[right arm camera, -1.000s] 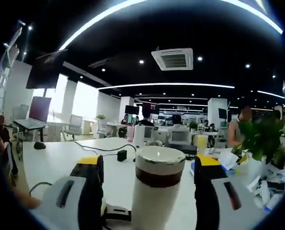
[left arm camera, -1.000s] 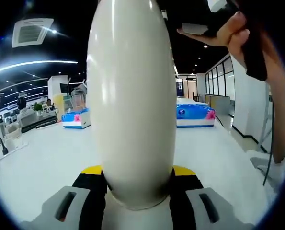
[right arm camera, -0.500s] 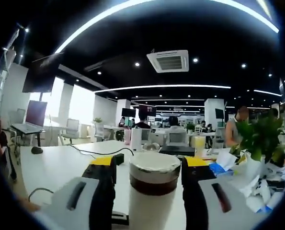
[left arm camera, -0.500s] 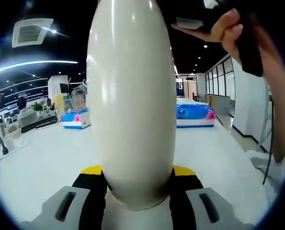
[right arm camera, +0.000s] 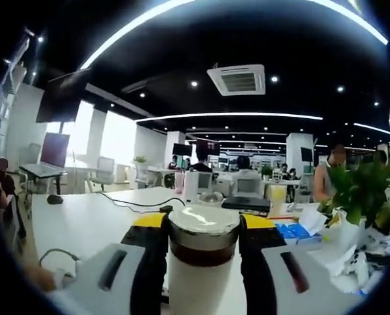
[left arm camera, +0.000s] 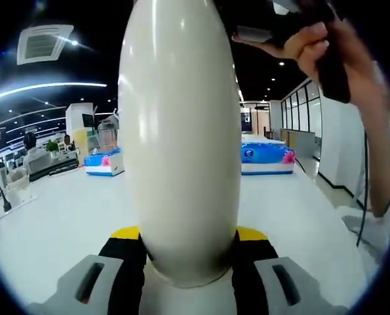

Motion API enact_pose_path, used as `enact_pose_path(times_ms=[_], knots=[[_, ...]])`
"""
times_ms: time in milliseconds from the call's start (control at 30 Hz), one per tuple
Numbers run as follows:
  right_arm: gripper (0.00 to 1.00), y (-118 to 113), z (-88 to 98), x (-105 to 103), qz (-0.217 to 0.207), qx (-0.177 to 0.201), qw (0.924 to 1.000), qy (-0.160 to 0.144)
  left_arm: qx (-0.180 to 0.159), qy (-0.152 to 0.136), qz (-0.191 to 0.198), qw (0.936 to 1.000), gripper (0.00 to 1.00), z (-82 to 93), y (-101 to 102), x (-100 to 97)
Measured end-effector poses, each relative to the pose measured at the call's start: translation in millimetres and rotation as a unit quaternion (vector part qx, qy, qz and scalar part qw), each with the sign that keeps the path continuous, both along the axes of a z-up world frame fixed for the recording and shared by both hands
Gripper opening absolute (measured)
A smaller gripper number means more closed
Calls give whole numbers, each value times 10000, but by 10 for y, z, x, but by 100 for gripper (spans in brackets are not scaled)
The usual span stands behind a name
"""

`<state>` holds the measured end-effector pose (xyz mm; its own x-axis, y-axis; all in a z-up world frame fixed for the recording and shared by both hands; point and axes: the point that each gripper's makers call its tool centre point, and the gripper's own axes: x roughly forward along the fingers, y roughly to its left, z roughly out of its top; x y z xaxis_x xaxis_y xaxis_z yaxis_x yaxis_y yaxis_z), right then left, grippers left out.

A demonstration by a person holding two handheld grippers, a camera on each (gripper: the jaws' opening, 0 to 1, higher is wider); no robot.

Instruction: Grasp the water cup twist off the cup lid place the cup lid on the table

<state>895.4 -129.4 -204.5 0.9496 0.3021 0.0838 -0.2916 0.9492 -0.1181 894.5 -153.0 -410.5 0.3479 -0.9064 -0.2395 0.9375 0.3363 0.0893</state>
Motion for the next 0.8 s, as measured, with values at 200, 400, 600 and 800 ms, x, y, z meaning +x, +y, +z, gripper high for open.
enact_pose_path(times_ms=[200, 400, 600, 800], knots=[[45, 7, -7, 26, 458, 179, 9986, 206, -1, 7, 5, 10000, 52, 1, -1, 8], [45, 35, -7, 16, 746, 27, 9971, 140, -3, 14, 11, 10000, 52, 1, 0, 14], [45, 46, -15, 16, 1114, 2, 9935, 242, -4, 17, 20, 10000, 52, 0, 1, 21], [45, 57, -32, -6, 1470, -35, 9889, 197, -3, 13, 17, 10000, 52, 2, -1, 27]])
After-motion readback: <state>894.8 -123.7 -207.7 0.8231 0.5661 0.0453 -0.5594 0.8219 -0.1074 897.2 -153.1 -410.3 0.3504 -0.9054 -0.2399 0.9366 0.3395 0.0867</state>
